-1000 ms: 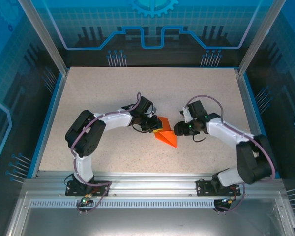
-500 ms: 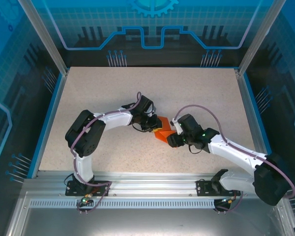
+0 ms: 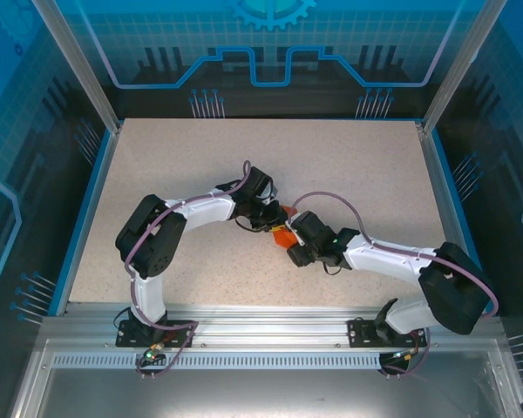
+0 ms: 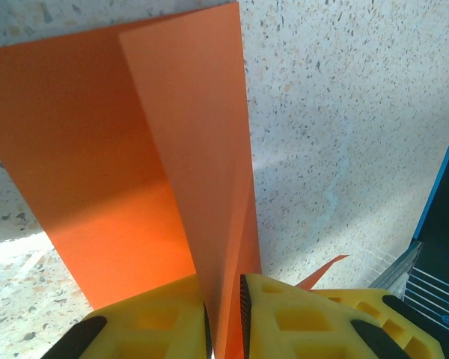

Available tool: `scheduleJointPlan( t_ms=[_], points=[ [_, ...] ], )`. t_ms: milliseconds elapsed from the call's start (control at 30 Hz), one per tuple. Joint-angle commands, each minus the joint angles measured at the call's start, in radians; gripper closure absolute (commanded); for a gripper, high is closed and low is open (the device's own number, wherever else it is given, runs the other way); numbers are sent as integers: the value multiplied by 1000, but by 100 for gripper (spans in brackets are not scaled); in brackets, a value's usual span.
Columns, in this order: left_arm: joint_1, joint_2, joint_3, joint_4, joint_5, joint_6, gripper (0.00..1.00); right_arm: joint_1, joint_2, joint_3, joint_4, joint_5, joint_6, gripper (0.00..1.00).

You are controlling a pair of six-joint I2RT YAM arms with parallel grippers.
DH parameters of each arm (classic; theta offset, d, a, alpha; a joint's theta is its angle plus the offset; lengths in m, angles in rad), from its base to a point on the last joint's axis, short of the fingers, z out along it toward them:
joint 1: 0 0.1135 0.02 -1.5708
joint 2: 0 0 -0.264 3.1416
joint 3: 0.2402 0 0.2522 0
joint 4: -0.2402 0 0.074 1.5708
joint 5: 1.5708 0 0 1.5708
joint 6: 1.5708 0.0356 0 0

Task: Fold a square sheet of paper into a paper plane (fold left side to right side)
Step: Fourth fold the wing at the center of the table.

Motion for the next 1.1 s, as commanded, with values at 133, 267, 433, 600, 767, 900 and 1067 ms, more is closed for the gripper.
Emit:
scheduleJointPlan(
  t_ms=[133,267,433,600,767,900,1067],
  points=[
    [-6,14,52,-27,-4,13,79,15,48,27,39,43,-16,41],
    [-7,18,64,-32,-4,12,79,15,70,26,53,50,-20,41],
    [-6,24,75,-36,-4,10,79,14,88,21,66,61,-17,42],
    [-7,26,82,-44,-5,14,79,11,109,21,74,59,-6,51],
    [-6,17,82,-52,-12,21,77,0,119,18,76,54,-1,62],
    [-1,-2,84,-76,-23,38,74,-10,120,15,77,38,0,70],
    [22,-47,58,-88,-35,48,66,-15,123,11,79,25,-1,76]
  ],
)
